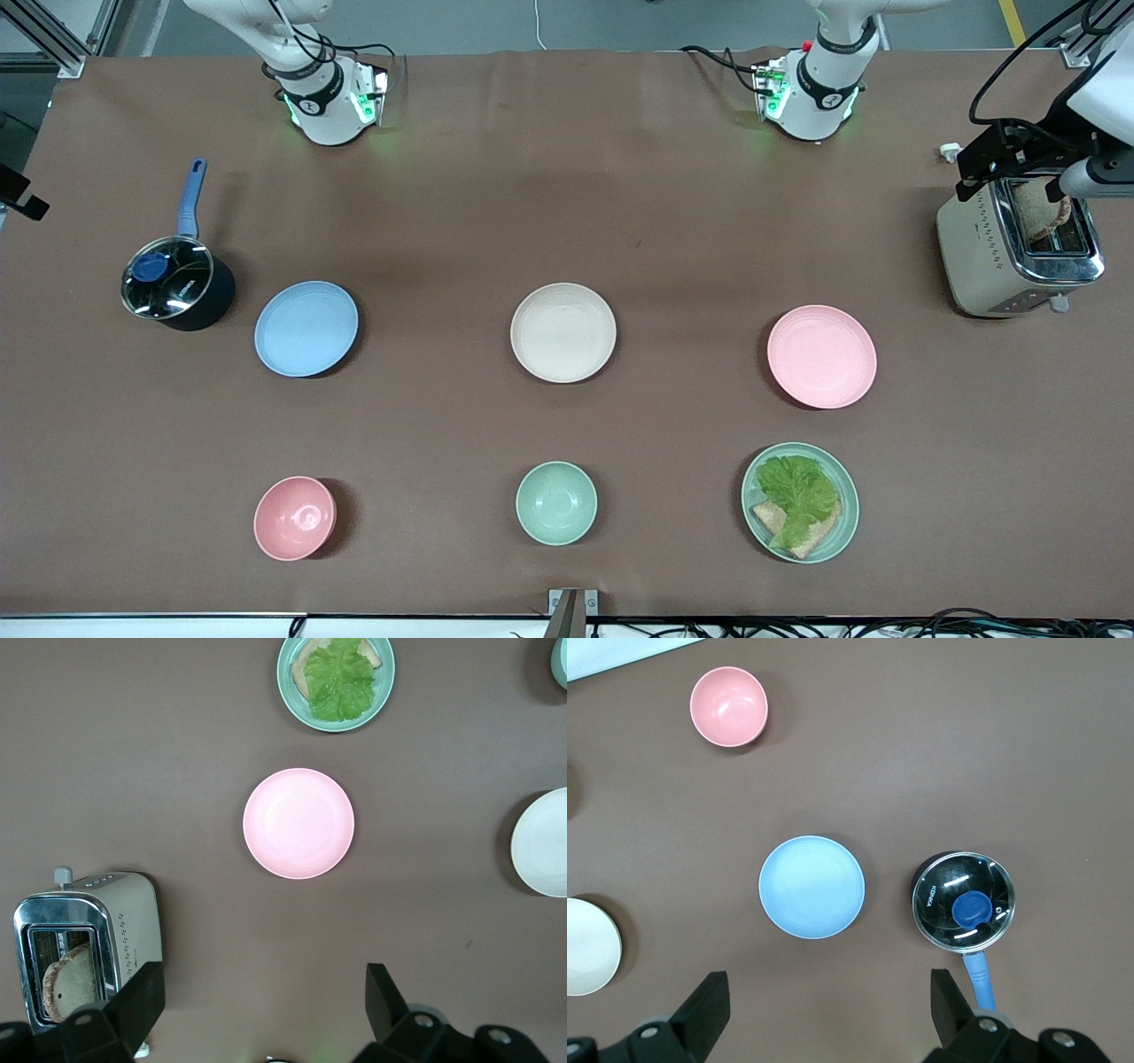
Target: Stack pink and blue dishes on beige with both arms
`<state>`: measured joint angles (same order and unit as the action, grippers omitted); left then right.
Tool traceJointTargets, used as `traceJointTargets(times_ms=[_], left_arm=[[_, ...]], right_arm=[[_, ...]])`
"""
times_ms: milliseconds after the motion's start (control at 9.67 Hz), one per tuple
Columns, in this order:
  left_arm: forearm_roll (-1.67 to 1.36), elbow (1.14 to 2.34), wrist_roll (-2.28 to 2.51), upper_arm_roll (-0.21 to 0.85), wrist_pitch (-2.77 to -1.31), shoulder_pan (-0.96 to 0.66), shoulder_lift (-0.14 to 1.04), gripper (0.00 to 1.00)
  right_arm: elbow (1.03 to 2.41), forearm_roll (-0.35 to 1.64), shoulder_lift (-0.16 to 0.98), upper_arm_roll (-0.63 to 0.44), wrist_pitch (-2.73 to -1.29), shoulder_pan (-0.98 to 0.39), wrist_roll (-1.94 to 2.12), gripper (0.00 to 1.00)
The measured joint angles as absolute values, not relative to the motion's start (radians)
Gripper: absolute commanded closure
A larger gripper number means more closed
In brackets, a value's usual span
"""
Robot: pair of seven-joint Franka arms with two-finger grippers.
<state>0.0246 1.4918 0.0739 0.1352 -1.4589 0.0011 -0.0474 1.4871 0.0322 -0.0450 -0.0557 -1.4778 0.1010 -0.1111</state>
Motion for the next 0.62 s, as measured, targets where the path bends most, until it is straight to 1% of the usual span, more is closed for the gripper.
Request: traceJointTargets(times_ms=[310,517,621], left_arm=[[0.025,1.495,0.036,0.132,-1.457,0.02,-0.024,0.0],[0.011,1.509,-0.067,0.129,-1.478,0.106,0.063,0.0],[-0.009,1.528,-0.137,0.127,-1.538,0.17,0.128,0.0]], right_arm=[[1.487,0.016,-0.04,-0.047,-1.478,0.101,-0.07,0.0],[1.487,0.012,-0.04,-0.031,-1.478,0.101,-0.068,0.0],[1.487,0.012,-0.04,-0.03,-1.478,0.101,-0.067,0.0]])
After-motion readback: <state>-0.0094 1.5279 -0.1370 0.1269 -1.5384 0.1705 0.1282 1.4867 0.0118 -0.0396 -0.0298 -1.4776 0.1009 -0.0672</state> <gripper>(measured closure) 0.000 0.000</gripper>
